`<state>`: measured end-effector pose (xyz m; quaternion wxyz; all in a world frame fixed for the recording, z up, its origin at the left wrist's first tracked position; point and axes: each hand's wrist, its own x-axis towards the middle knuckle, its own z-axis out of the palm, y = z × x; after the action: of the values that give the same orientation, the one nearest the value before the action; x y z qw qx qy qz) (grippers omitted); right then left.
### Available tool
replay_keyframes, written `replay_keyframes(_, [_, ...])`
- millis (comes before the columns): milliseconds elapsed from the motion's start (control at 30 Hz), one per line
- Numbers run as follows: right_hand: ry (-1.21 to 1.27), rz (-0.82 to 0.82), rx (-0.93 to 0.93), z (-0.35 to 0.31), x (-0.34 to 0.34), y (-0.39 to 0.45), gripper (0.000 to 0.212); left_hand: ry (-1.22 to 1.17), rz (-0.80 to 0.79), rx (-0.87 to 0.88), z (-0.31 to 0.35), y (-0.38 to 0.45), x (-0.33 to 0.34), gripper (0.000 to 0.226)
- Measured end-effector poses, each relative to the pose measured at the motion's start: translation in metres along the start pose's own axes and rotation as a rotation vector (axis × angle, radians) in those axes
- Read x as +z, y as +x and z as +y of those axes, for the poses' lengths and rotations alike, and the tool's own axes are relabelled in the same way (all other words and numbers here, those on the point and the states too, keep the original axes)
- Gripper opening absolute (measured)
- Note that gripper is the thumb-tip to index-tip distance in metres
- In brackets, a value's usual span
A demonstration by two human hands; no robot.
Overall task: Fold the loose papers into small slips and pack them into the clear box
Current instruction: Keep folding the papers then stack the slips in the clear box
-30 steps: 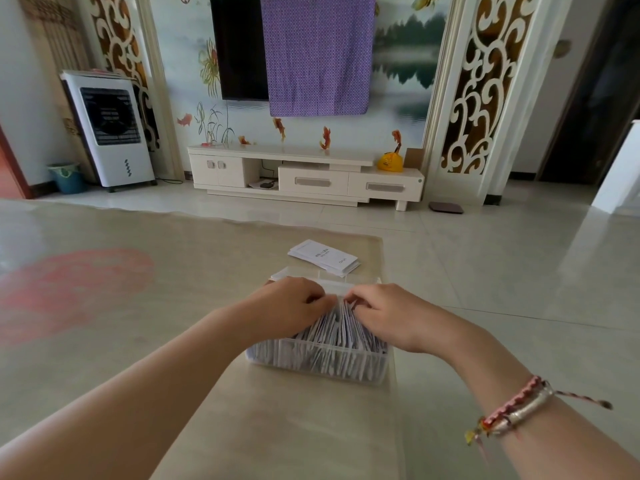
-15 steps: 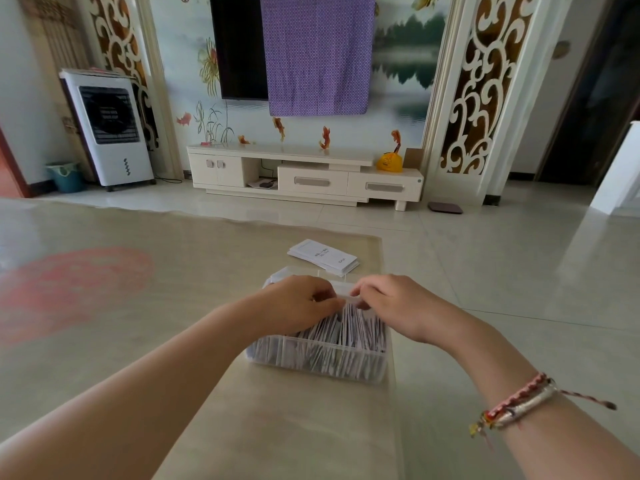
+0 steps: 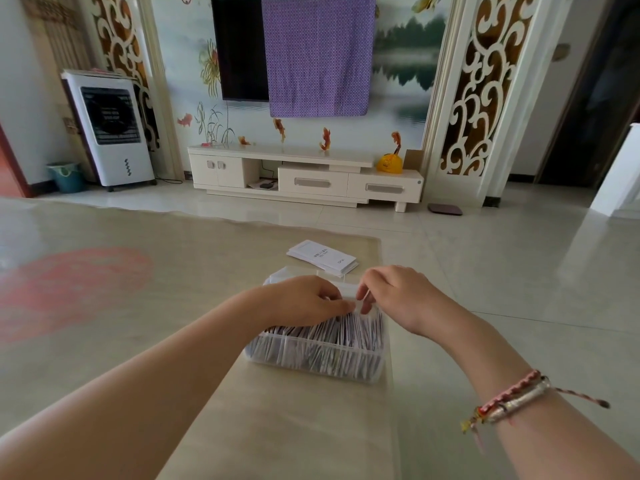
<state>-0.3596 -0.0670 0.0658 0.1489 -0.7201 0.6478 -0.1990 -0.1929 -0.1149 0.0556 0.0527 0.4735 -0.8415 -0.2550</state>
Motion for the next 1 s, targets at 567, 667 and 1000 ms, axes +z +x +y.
replay_keyframes(567, [-0.217,-0.111,0.187,-0.002,0.001,-0.008,0.047,-0.594,0.478,-0.268,-0.070,-0.013,0.007,0.032])
replay_keyframes(667, [0.104,-0.118,0.336,-0.004,-0.002,-0.011,0.052,-0.709,0.483,-0.246,-0.071,-0.015,0.015,0.031])
replay_keyframes(1000, [0.447,-0.187,0.272,-0.040,0.024,0.012,0.042,-0.832,0.685,-0.260,-0.094,-0.038,0.006,0.028])
